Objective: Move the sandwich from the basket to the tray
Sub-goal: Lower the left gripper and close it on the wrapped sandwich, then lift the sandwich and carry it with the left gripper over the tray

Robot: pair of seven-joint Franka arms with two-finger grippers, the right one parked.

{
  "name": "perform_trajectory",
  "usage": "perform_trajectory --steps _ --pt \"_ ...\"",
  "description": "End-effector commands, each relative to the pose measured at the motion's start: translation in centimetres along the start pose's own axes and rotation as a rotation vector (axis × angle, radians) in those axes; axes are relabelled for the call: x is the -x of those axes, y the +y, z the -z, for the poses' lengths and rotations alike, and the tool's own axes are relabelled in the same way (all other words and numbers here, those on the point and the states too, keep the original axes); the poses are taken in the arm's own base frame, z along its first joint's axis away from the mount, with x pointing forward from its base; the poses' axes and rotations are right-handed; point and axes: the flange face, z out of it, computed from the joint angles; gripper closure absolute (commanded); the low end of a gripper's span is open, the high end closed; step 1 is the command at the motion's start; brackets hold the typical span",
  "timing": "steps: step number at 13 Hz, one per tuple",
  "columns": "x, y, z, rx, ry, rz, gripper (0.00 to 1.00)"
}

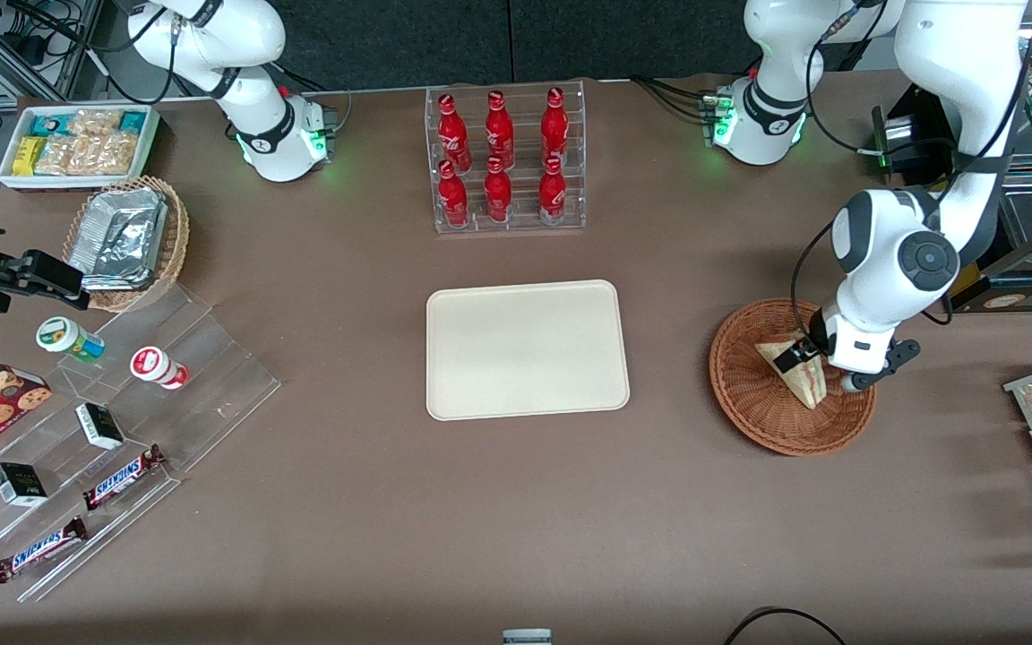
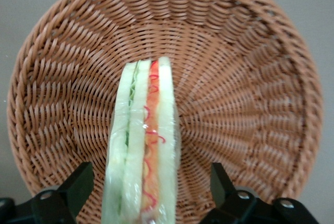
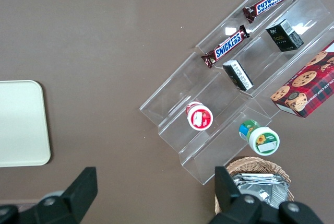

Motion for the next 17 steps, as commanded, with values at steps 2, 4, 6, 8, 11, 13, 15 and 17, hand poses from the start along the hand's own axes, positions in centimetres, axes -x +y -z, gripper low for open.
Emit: perform_trajectory --steps 2,4,6,8,11,13,15,17 --pt "0.3 -1.1 -0.7 0.005 0.004 0.035 0.79" --pt "0.1 -1.0 -0.4 0.006 0.005 0.033 1.00" --pt "0.1 -0.7 0.9 0.005 0.008 0.025 1.00" --pt "-0.6 0.1 3.2 -0.012 -0.007 0.017 1.00" --pt "-1.4 2.5 8.2 -0.050 -0.049 -0.016 1.00" --pt "0.7 5.8 10.7 -0.066 -0.073 -0.080 1.00" --pt "4.7 10.0 11.6 -0.062 -0.080 -0.182 1.00" --pt "9.2 14.2 12.1 -0.049 -0.080 -0.269 1.00"
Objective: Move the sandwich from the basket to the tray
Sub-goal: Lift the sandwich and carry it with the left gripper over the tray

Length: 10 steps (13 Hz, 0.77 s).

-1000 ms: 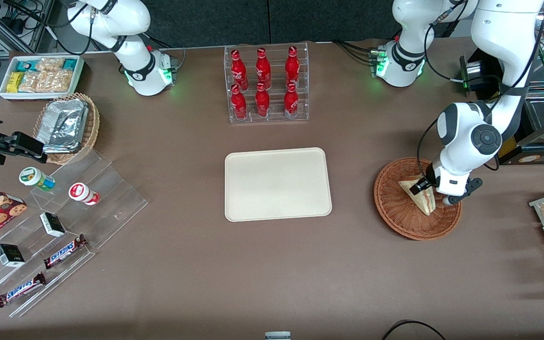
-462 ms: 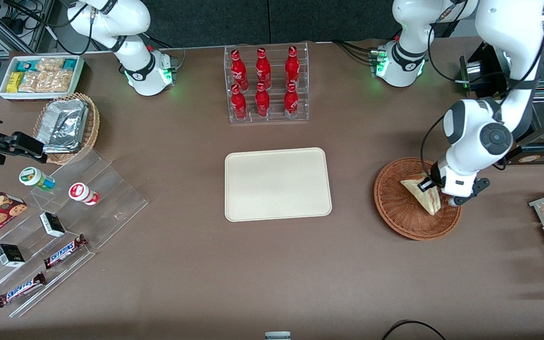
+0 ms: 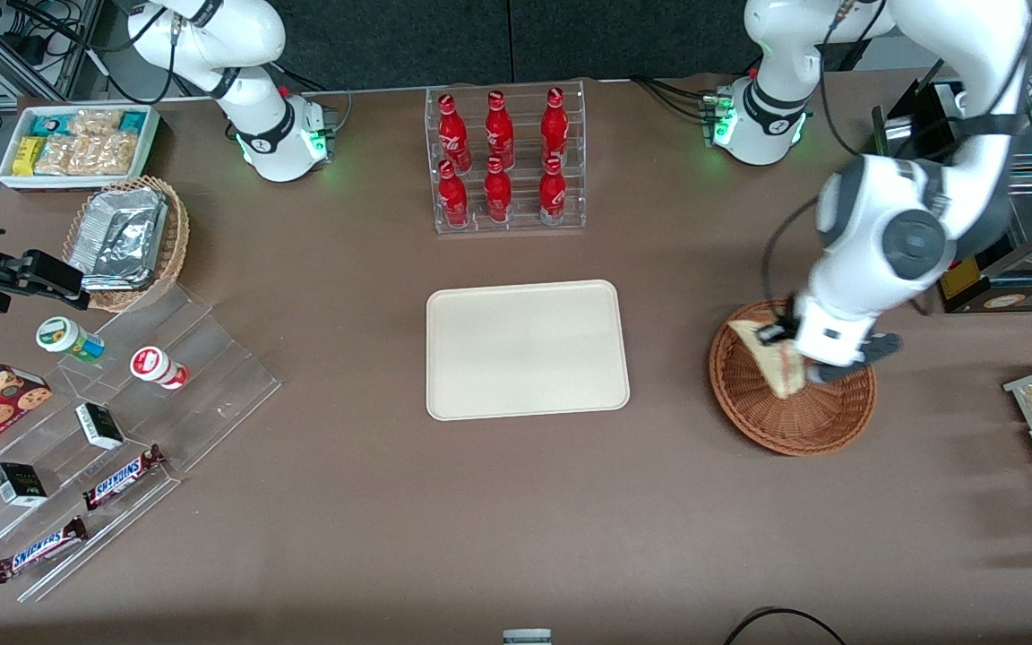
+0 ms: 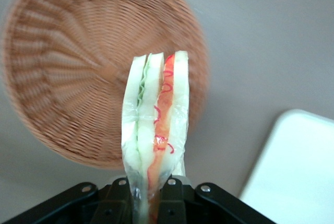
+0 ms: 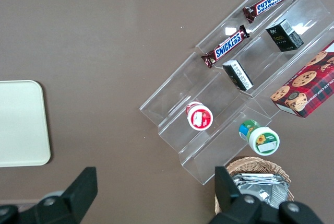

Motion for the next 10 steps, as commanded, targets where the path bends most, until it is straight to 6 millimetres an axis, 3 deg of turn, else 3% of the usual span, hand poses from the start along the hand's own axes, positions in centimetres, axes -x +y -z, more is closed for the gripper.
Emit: perform_trajectory --steps 1,5,7,10 --pt "4.2 5.9 1.2 0.008 0.004 -0.107 1.00" --pt "8.6 13.8 1.4 0.071 -0.019 -0.235 1.00" --pt "11.1 18.4 0.2 0.042 0.007 -0.276 1.00" --pt "13.1 24.0 -1.3 0.038 0.042 -0.223 1.00"
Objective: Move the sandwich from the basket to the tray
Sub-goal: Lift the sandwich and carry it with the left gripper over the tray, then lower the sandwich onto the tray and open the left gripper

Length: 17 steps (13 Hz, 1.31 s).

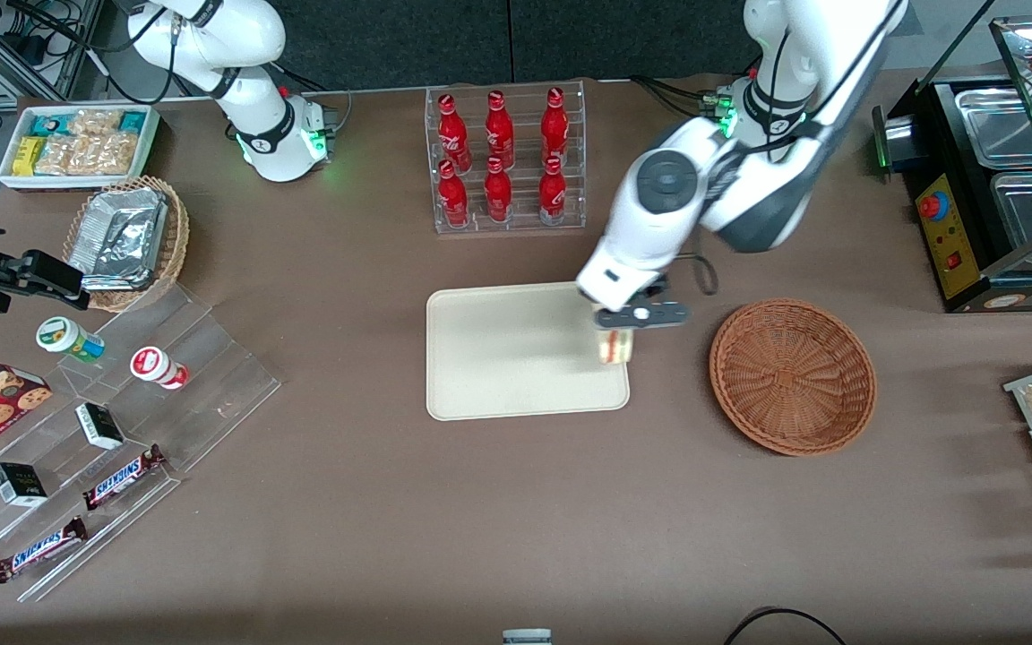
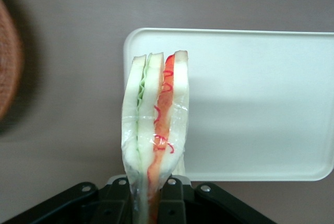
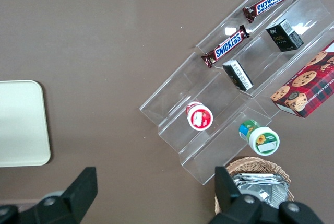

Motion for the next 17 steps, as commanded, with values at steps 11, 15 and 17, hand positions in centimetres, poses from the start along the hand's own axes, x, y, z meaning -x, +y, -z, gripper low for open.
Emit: perform_trajectory --steps 11,15,17 --pt "-0.6 10.9 -9.3 -0.042 0.017 -0.062 1.00" --pt "-0.3 11.0 -12.0 -0.068 0.010 -0.092 1.00" --pt "0.3 11.3 -12.8 -0.073 0.001 -0.099 1.00"
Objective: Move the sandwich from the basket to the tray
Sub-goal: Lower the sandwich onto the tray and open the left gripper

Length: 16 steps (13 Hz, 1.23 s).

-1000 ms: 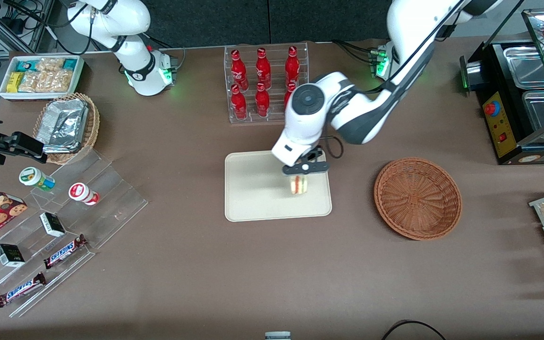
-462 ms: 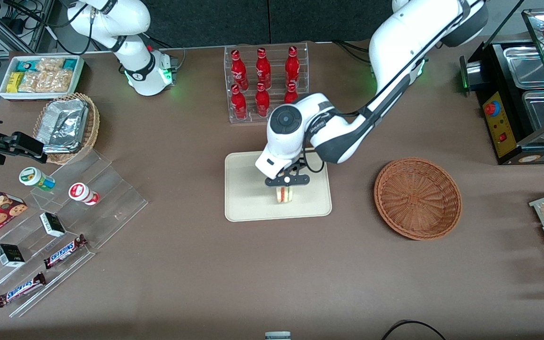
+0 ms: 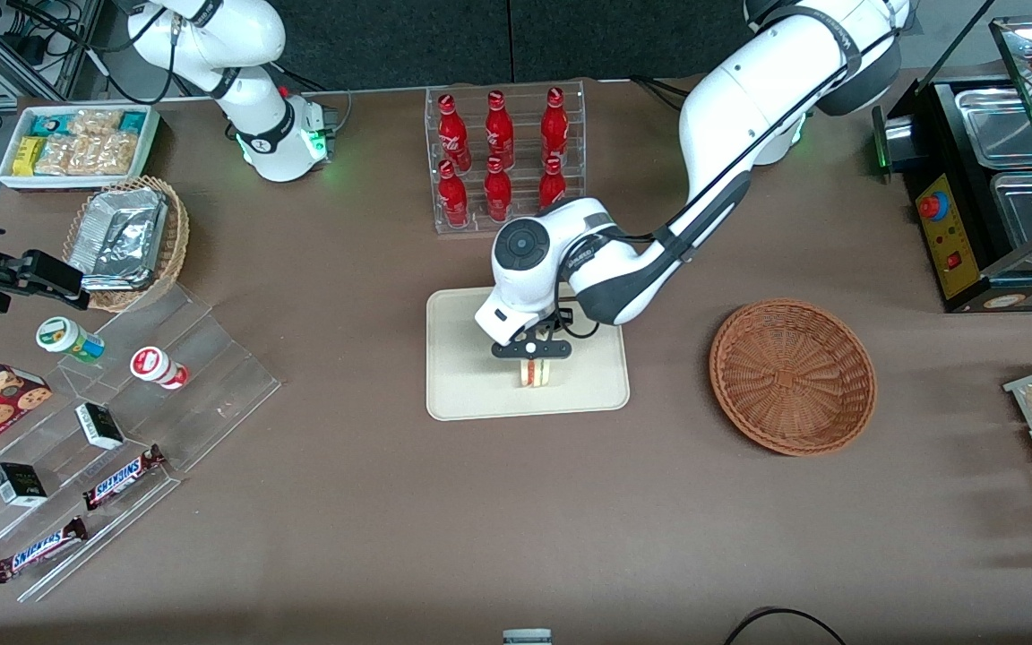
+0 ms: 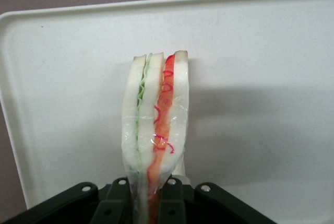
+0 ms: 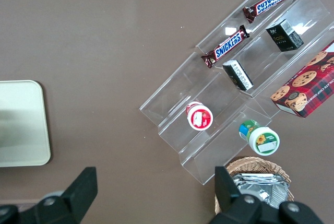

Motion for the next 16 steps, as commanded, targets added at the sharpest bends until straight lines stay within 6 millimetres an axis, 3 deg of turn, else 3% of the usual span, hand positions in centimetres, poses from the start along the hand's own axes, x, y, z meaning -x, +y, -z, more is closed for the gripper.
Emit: perform_trajectory --steps 1,2,3,7,10,14,16 --pt "0.4 1.2 -0.2 -0.011 0.011 -0.008 0.96" --pt "0.4 1.3 -0.5 -0.012 0.006 -0.001 0.44" --pt "0.3 1.2 -0.7 -0.012 0.007 -0.001 0.01" --pt "-0.3 1.0 0.1 0.001 0.015 -0.003 0.00" --pt "-1.4 0.7 2.4 0.015 0.047 0.010 0.00" --pt "-2.1 -1.0 5.9 -0.029 0.076 -0.039 0.00" --pt "-4.2 -3.9 7.1 -0.042 0.073 0.005 0.00"
